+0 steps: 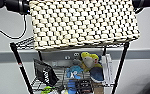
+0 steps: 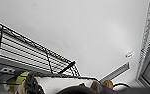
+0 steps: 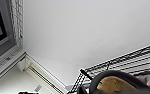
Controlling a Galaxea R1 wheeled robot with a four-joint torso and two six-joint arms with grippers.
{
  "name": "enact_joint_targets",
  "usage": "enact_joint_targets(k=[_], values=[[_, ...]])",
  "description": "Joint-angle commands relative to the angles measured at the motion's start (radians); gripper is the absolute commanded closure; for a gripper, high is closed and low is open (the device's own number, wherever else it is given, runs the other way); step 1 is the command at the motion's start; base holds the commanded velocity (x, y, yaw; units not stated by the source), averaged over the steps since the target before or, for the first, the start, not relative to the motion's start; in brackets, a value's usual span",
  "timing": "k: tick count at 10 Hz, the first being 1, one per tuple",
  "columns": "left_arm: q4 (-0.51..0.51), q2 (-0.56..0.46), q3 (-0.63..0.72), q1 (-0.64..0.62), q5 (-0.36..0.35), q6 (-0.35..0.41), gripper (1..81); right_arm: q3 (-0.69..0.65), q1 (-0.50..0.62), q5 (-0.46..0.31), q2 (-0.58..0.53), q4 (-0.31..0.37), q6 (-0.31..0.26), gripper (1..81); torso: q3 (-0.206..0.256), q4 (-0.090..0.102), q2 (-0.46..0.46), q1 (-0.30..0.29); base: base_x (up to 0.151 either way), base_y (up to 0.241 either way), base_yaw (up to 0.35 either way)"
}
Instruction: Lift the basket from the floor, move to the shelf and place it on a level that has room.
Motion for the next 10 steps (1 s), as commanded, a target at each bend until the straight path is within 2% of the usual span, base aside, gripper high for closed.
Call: enact_joint_targets(k=[1, 3, 7, 10], values=[[0.072, 0.079, -0.079, -0.231, -0.103, 0.05, 81.1, -0.096, 0.173, 0.04, 0.056, -0.047, -0.035, 81.1, 0.0, 0.0, 0.0, 0.0, 0.0, 0.0, 0.0], [0.068, 0.1, -0.105, -0.278, -0.08, 0.05, 81.1, -0.113, 0.196, 0.03, 0.063, -0.047, -0.035, 81.1, 0.0, 0.0, 0.0, 0.0, 0.0, 0.0, 0.0], [0.088, 0.11, -0.152, -0.275, -0.046, 0.058, 81.1, -0.177, 0.207, -0.009, 0.106, -0.049, -0.064, 81.1, 0.0, 0.0, 0.0, 0.001, 0.0, 0.0, 0.0], [0.093, 0.12, -0.185, -0.206, -0.038, 0.087, 81.1, -0.2, 0.172, -0.01, 0.111, -0.05, -0.084, 81.1, -0.001, 0.0, 0.001, 0.001, 0.0, 0.0, 0.0]])
